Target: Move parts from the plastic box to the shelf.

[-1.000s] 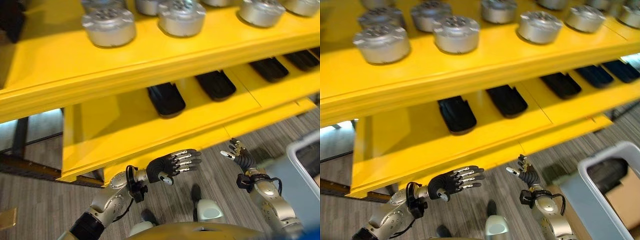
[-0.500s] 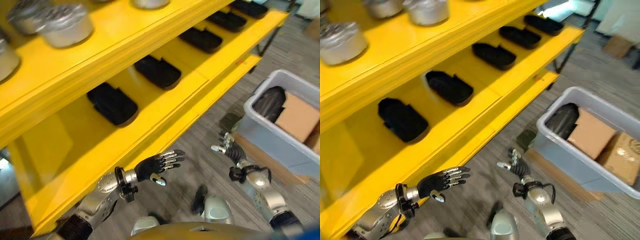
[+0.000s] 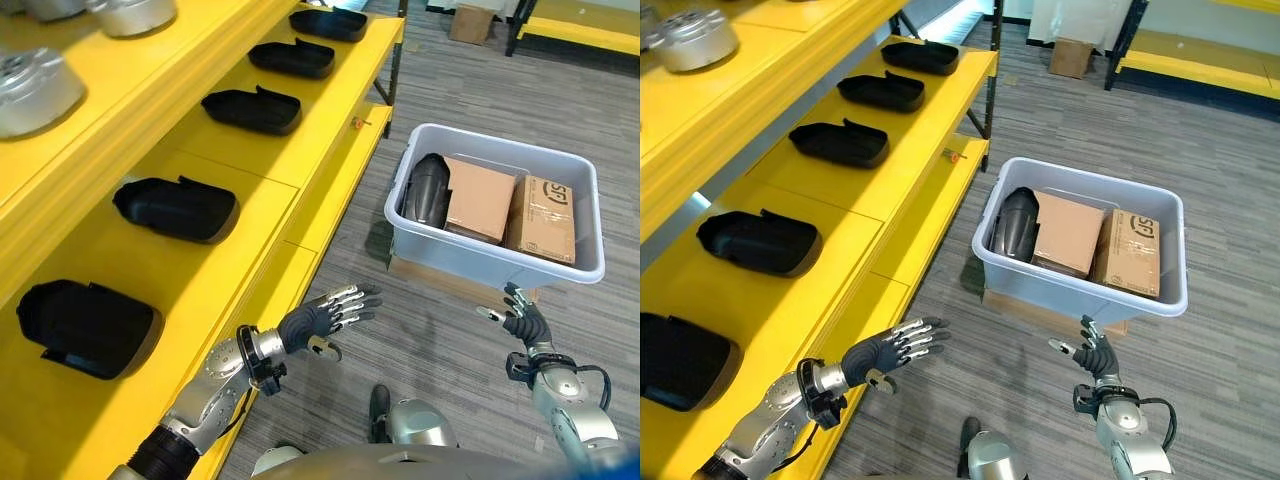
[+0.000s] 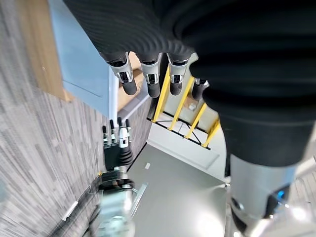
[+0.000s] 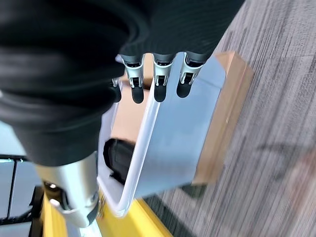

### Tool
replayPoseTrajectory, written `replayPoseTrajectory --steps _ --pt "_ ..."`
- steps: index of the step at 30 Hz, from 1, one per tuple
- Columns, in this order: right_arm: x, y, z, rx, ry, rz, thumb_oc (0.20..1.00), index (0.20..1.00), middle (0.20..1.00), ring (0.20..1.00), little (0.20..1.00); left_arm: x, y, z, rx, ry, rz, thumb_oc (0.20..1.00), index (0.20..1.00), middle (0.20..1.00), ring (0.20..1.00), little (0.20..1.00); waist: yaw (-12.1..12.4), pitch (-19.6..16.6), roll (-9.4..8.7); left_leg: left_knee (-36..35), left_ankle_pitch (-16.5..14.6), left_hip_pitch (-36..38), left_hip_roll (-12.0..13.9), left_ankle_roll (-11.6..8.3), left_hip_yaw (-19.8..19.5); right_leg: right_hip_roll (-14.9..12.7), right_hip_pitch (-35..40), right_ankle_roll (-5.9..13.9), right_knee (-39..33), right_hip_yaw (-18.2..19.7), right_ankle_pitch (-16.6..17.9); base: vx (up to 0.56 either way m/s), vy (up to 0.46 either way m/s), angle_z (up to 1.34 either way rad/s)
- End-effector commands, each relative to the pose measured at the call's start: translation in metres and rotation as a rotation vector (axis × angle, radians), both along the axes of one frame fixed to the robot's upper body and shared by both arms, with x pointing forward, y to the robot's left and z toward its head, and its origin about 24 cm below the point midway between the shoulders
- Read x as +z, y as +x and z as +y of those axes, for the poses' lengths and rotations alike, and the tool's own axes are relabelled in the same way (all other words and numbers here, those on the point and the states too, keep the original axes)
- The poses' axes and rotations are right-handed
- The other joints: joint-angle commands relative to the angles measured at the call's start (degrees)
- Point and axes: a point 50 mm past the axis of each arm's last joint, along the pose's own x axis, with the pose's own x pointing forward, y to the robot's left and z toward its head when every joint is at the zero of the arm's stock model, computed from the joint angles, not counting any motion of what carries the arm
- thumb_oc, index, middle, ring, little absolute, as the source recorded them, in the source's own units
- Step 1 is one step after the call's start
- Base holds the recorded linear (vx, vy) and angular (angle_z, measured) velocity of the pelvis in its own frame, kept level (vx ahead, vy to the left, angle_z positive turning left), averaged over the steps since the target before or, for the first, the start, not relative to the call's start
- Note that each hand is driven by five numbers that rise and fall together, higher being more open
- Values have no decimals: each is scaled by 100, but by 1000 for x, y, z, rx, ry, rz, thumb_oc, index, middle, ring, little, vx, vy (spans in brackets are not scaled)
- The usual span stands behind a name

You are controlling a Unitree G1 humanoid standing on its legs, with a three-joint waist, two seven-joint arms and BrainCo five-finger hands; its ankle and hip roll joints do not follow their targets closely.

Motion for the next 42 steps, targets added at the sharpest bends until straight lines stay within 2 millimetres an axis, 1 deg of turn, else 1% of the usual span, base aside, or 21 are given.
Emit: replayPoseTrajectory --steps 1,2,3,4,5,6,8,9,10,11,13,19,22,25,26,29,33,34,35,37,42 --pt "28 15 -4 54 -39 -154 1000 1000 1000 1000 1000 20 10 0 130 -204 -38 1000 1000 1000 1000 1000 -53 -79 29 -50 510 69 406 -368 -88 -257 163 586 -539 212 546 52 -133 -74" --pt "28 15 -4 54 -39 -154 1000 1000 1000 1000 1000 20 10 0 130 -204 -38 1000 1000 1000 1000 1000 -53 -79 29 -50 510 69 406 -368 -88 -257 163 586 -539 212 546 60 -231 -72" --pt "25 12 0 74 -39 -157 1000 1000 1000 1000 1000 23 16 2 182 -263 -25 1000 1000 1000 1000 1000 4 -141 20 -14 583 -41 418 -402 -473 -169 66 523 -488 386 513 45 -187 -50" --pt "21 8 5 91 -17 -138 1000 1000 1000 1000 1000 20 17 4 228 -276 -20 1000 1000 1000 1000 1000 54 -191 -8 -160 472 -133 249 -299 -990 -147 -63 500 -343 581 470 82 -219 -74" --pt "17 5 12 158 -6 -118 1000 1000 1000 1000 1000 16 18 11 312 -270 -21 1000 1000 1000 1000 1000 186 -213 -34 -136 61 -281 -175 -38 -1847 -121 -162 486 -185 984 418 60 -65 -95" --pt "16 4 13 167 -5 -115 1000 1000 1000 1000 1000 16 18 12 320 -270 -20 1000 1000 1000 1000 1000 204 -218 -34 -98 -17 -312 -235 4 -1948 -124 -180 490 -152 1040 400 76 -45 -145" --pt "15 -1 21 242 16 -96 1000 1000 1000 1000 1000 17 17 23 368 -278 -16 1000 1000 1000 1000 1000 342 -171 -37 63 -641 -502 -851 388 -2506 -102 -174 525 -86 1432 357 99 -21 -135" --pt "15 -6 26 248 40 -92 1000 1000 1000 1000 1000 17 15 31 388 -271 -15 1000 1000 1000 1000 1000 373 -138 -17 -42 -803 -621 -1103 509 -2498 -117 -112 609 -115 1498 372 108 5 -127" --pt "14 -9 32 230 62 -93 1000 1000 1000 1000 1000 17 14 37 429 -278 -10 1000 1000 1000 1000 1000 406 -108 8 -330 -744 -818 -1269 536 -2279 -150 6 701 -211 1409 411 82 26 -77" --pt "13 -10 33 221 71 -94 1000 1000 1000 1000 1000 17 14 37 433 -277 -7 1000 1000 1000 1000 1000 404 -100 9 -423 -716 -820 -1308 534 -2235 -166 68 733 -247 1376 401 71 29 -30" --pt "10 -14 45 222 84 -85 1000 1000 1000 1000 1000 17 13 42 497 -259 -13 1000 1000 1000 1000 1000 638 13 25 -460 -372 -1496 -1469 545 -2451 -124 366 685 -185 1448 281 192 68 50" --pt "5 -8 60 277 97 -72 1000 1000 1000 1000 1000 11 9 48 514 -244 -6 1000 1000 1000 1000 1000 794 -43 73 -905 -578 -1040 -1694 784 -2589 -68 558 733 -117 1427 132 130 144 -63" --pt "4 -5 66 300 89 -65 1000 1000 1000 1000 1000 1 9 44 475 -268 105 1000 1000 1000 1000 1000 800 -149 77 -1158 -637 -800 -1789 891 -2526 5 545 766 44 1337 11 77 181 -33" --pt "3 5 74 275 97 -68 1000 1000 1000 1000 1000 -9 9 39 449 -195 105 1000 1000 1000 1000 1000 819 -276 63 -1457 -665 -635 -1846 998 -2315 117 466 830 483 1156 -187 14 197 -22" --pt "5 11 77 270 104 -78 1000 1000 1000 1000 1000 -10 8 38 429 -152 94 1000 1000 1000 1000 1000 852 -283 39 -1473 -706 -631 -1839 1057 -2214 123 240 941 983 1015 -59 -52 183 -11" --pt "8 24 87 308 107 -90 1000 1000 1000 1000 1000 -10 9 38 440 -84 54 1000 1000 1000 1000 1000 984 -170 63 -1473 -765 -495 -1718 1094 -1993 -317 -305 1211 1903 436 204 -67 117 -22" --pt "9 28 81 212 26 -85 1000 1000 1000 1000 1000 -1 16 33 426 -66 7 1000 1000 1000 1000 1000 1014 -48 59 -1473 -735 -254 -1608 1001 -2033 -751 -319 1328 1218 385 464 -9 -43 -48" --pt "7 28 77 171 30 -68 1000 1000 1000 1000 1000 0 17 31 420 -72 6 1000 1000 1000 1000 1000 995 -39 58 -1473 -746 -213 -1592 986 -2079 -859 -310 1381 1029 450 635 38 -124 -5" --pt "3 27 73 113 38 -54 1000 1000 1000 1000 1000 1 19 30 438 -92 21 1000 1000 1000 1000 1000 955 -47 28 -1473 -811 -123 -1547 959 -2110 -1200 -363 1547 669 596 1183 54 -145 1" --pt "2 26 75 107 19 -60 1000 1000 1000 1000 1000 2 22 28 439 -91 5 1000 1000 1000 1000 1000 921 -58 -13 -1473 -928 14 -1450 894 -2075 -1716 -497 1791 255 692 1939 74 -237 12" --pt "1 25 79 66 -43 -40 1000 1000 1000 1000 1000 6 21 30 457 -57 -35 1000 1000 1000 1000 1000 1040 -63 -61 -1473 -1019 118 -1255 788 -1997 -2155 -536 1913 -68 491 2415 74 -307 -2"
